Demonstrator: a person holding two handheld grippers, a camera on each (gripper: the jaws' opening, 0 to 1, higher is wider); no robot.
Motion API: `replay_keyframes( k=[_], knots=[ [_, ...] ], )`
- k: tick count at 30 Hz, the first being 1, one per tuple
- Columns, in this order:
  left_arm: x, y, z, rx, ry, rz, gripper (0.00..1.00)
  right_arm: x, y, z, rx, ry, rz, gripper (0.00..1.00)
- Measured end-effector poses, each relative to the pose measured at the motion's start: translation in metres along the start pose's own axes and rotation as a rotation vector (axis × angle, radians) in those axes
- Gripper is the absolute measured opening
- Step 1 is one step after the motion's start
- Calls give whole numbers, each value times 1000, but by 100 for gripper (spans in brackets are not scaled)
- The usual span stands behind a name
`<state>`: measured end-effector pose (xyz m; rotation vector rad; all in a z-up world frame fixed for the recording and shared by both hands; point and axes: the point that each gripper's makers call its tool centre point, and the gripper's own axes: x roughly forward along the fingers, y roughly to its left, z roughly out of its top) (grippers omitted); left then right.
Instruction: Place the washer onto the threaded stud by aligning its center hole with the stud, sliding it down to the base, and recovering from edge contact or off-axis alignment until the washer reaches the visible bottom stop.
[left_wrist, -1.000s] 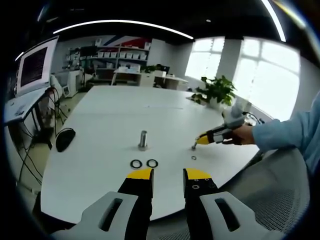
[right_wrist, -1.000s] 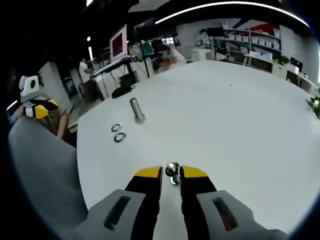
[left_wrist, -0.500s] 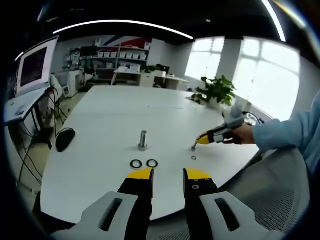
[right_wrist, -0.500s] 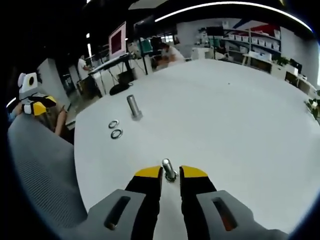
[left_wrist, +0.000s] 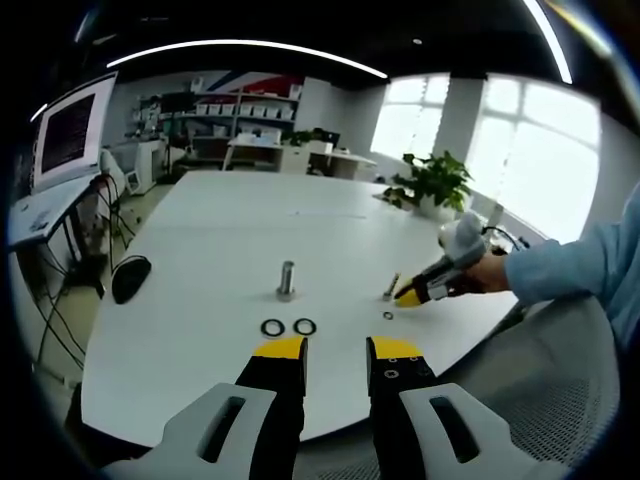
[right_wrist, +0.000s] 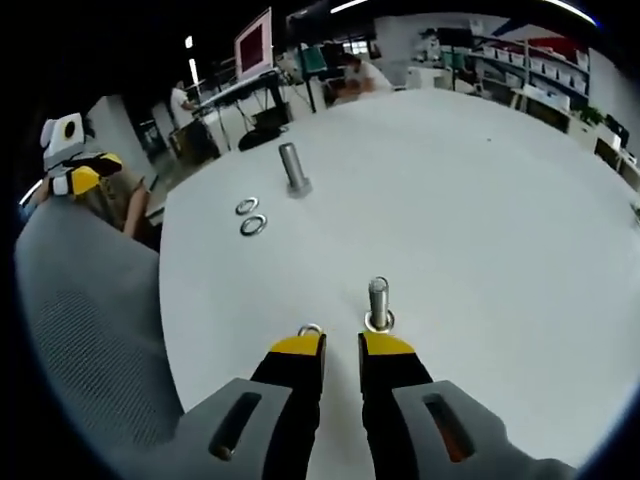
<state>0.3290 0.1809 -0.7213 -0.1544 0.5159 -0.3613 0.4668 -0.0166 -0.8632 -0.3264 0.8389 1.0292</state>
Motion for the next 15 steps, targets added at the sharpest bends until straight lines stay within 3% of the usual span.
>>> replay_keyframes(
  k=[15],
  knots=[
    [0,0,-1,0,5,0,21,15,23,-6,-149,54,30,18]
  ],
)
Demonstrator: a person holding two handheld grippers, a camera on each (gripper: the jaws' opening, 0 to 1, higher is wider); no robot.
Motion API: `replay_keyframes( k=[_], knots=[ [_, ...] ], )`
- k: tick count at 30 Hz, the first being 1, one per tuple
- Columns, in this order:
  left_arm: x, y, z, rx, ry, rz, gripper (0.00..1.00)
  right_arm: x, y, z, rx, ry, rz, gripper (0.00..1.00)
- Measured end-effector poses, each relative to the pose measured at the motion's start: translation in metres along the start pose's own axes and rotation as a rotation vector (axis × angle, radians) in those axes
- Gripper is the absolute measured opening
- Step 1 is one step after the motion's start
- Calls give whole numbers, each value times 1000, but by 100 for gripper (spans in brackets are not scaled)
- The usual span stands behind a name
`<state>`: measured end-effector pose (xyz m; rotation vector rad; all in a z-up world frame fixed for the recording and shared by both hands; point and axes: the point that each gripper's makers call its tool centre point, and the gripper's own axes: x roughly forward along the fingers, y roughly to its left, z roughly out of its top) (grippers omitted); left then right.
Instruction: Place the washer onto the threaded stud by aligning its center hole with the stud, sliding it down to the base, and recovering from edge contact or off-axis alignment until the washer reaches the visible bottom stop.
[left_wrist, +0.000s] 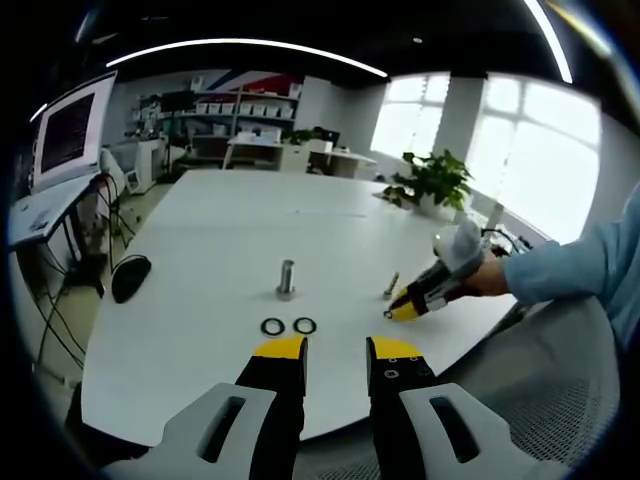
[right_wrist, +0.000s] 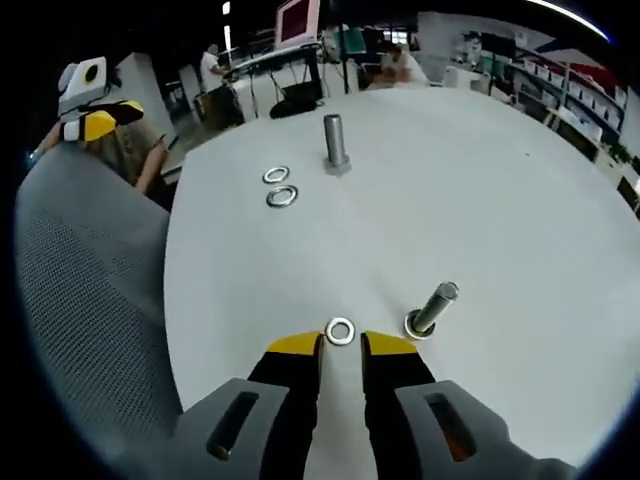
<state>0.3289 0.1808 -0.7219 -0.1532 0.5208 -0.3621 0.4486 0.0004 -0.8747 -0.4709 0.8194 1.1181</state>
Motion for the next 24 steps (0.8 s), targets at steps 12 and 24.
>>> replay_keyframes(
  k=[12,24],
  knots=[
    [0,0,1,-1,-4,1,21,2,2,3,-101,14,-29,15],
    [0,0,1,0,-5,-1,21,-4,-1,5,-103,17,-38,3]
  ],
)
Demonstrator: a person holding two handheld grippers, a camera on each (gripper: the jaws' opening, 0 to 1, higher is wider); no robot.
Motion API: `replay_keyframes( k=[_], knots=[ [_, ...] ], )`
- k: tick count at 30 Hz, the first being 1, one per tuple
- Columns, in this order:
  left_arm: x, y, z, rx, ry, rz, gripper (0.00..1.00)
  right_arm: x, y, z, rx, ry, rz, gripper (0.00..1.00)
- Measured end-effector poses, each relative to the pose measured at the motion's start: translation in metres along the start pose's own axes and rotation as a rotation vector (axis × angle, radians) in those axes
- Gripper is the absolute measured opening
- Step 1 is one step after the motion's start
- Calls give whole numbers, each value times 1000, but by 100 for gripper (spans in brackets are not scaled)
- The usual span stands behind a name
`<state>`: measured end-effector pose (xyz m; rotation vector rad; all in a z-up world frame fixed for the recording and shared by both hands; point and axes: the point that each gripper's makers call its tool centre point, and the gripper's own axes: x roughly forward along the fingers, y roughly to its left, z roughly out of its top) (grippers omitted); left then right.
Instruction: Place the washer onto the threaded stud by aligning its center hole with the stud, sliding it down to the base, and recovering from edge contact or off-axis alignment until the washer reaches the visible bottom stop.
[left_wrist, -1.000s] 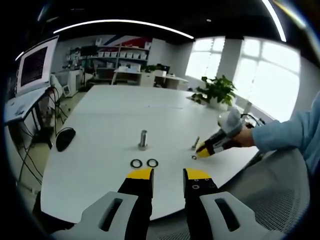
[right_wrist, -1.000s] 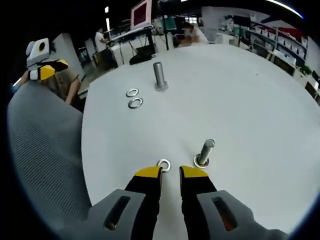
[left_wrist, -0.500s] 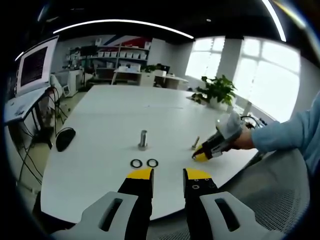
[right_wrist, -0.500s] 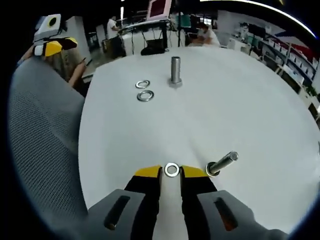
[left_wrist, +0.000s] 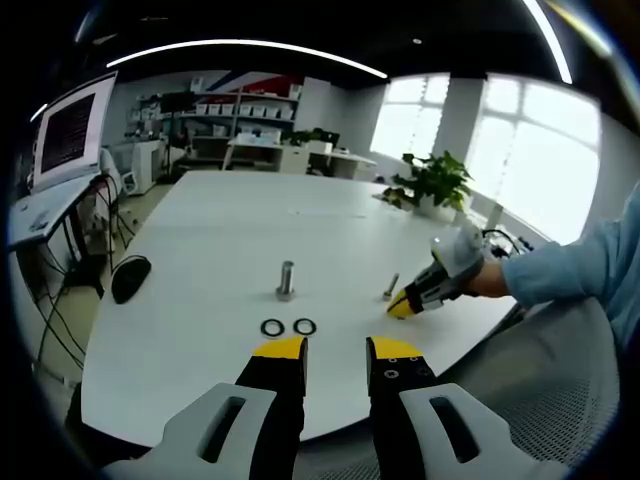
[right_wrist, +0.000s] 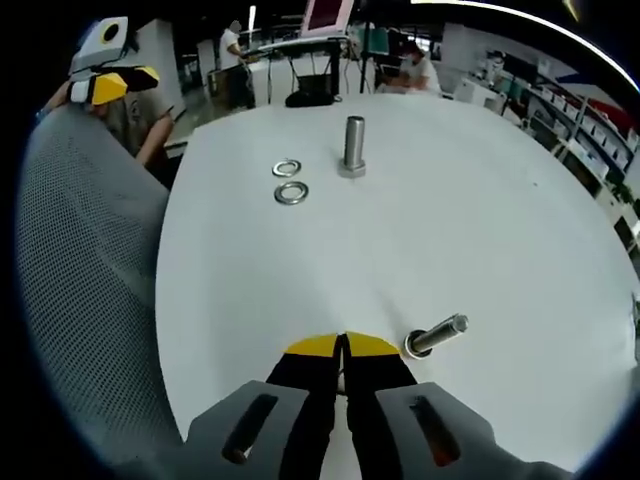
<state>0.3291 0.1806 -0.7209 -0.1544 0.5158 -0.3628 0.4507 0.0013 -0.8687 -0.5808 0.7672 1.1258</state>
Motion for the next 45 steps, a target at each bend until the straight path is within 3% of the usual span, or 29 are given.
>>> replay_keyframes(
  k=[7,10,20,31,45],
  knots=[
    [0,0,0,1,-1,-1,21,-13,-19,3,49,-28,-22,4],
    [0,0,0,0,-2,-1,21,-20,-22,-3,45,-4,-6,6],
    [0,-1,0,2,2,-2,21,-23,-11,-27,-6,104,46,15],
    [0,0,-1,0,2,2,21,-17,-3,-34,-37,151,70,18],
    [0,0,-1,0,6,1,21,-15,-4,-28,-91,158,53,15]
  ],
)
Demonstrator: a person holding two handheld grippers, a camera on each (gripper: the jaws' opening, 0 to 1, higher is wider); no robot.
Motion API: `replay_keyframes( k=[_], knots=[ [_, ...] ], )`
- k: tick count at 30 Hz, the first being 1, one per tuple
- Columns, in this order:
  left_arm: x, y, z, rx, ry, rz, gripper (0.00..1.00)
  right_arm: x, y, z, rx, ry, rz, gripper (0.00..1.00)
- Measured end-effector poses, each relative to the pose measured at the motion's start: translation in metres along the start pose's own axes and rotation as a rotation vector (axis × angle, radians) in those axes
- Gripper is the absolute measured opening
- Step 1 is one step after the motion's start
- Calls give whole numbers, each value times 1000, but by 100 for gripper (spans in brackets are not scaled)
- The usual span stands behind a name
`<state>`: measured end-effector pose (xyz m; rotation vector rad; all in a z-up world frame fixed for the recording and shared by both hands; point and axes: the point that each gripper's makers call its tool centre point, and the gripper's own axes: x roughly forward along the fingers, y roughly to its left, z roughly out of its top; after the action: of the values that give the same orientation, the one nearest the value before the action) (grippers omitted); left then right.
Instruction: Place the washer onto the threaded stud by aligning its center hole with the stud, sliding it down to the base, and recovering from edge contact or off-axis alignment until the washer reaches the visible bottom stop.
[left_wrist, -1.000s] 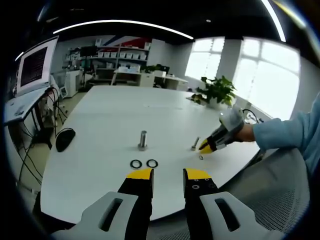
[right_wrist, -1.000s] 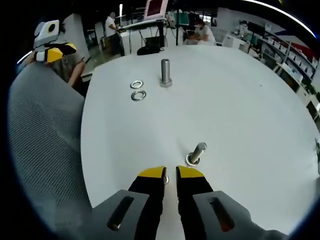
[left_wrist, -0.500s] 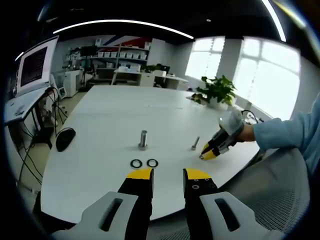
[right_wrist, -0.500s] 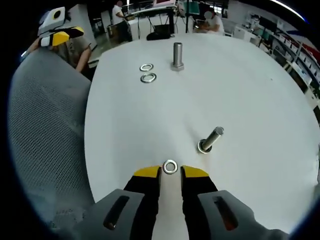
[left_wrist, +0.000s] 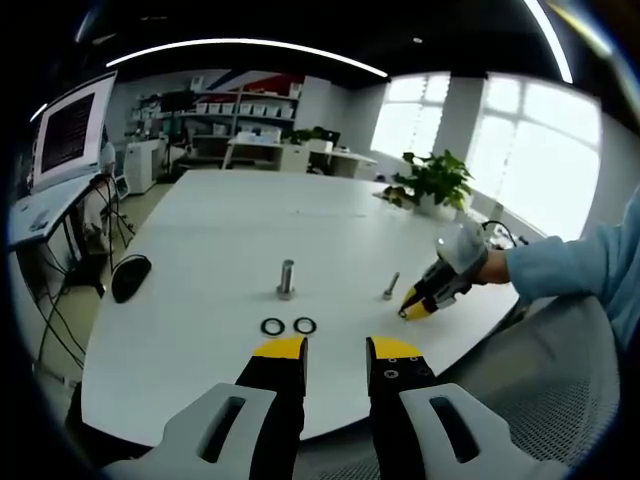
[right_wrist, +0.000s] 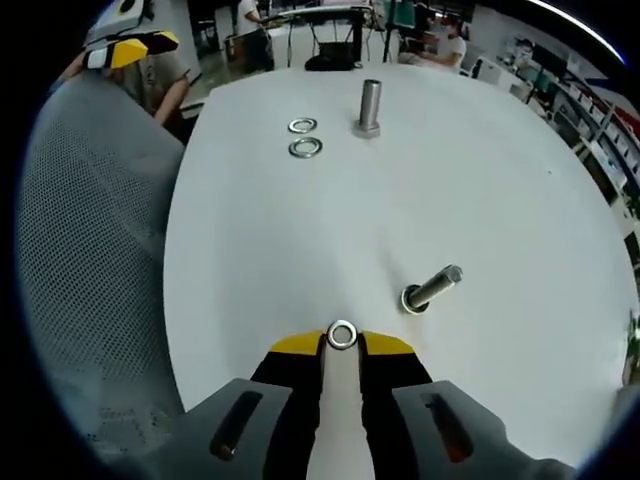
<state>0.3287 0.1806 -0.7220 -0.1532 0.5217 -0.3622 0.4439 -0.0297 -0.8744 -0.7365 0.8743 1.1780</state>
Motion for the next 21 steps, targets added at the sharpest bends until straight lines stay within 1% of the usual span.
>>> replay_keyframes(
  k=[7,16,21],
  knots=[
    [0,0,0,0,-2,-1,21,-4,-7,7,0,-33,-26,15],
    [0,0,1,0,-2,-1,21,-14,-16,24,-20,-97,-74,15],
    [0,0,1,1,-3,-1,21,-18,-20,28,-43,-108,-102,15]
  ],
)
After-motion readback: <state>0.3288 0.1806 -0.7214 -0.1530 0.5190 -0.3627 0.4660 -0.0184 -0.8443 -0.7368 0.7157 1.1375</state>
